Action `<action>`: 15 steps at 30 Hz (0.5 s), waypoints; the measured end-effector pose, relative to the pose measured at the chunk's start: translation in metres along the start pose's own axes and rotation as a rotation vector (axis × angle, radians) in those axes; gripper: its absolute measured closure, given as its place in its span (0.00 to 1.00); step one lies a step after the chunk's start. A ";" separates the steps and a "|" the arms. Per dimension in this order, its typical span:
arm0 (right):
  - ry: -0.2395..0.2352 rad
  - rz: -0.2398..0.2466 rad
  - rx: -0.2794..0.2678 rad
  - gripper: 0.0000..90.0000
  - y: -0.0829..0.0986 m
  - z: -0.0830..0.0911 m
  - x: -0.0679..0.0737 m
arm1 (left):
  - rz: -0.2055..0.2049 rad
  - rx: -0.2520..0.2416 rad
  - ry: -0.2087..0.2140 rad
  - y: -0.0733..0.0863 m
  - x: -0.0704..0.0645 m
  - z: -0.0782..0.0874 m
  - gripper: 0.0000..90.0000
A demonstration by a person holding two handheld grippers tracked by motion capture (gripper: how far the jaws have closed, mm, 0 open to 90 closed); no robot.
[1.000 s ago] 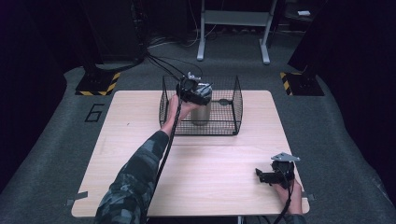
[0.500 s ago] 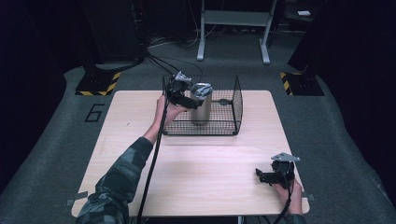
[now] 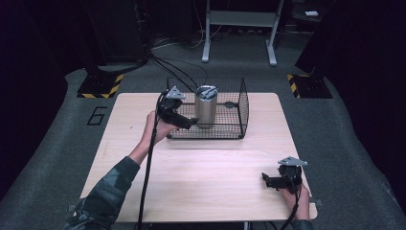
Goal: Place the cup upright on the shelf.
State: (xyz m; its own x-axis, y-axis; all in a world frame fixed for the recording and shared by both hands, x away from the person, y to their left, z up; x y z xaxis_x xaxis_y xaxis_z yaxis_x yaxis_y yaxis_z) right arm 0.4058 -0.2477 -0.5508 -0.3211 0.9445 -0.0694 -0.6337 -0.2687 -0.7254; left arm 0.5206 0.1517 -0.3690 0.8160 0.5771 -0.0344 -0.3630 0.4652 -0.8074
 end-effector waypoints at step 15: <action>0.001 0.005 0.001 0.01 0.000 0.000 0.000 | 0.014 0.084 -0.053 0.102 -0.023 0.025 0.00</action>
State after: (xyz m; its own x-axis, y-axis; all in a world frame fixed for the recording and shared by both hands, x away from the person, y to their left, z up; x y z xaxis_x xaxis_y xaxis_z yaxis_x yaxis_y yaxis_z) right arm 0.4059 -0.2481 -0.5508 -0.3234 0.9434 -0.0738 -0.6329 -0.2736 -0.7242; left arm 0.4539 0.2026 -0.4364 0.7863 0.6178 -0.0125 -0.4127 0.5100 -0.7547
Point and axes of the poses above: each handheld gripper's, and its own axes: z roughly backward along the jaws, y roughly out of its underside, x roughly to its left, the point moved 3 cm from there along -z, roughly forward along the jaws, and after that the axes turned 6 degrees about y, right-handed, at the moved point
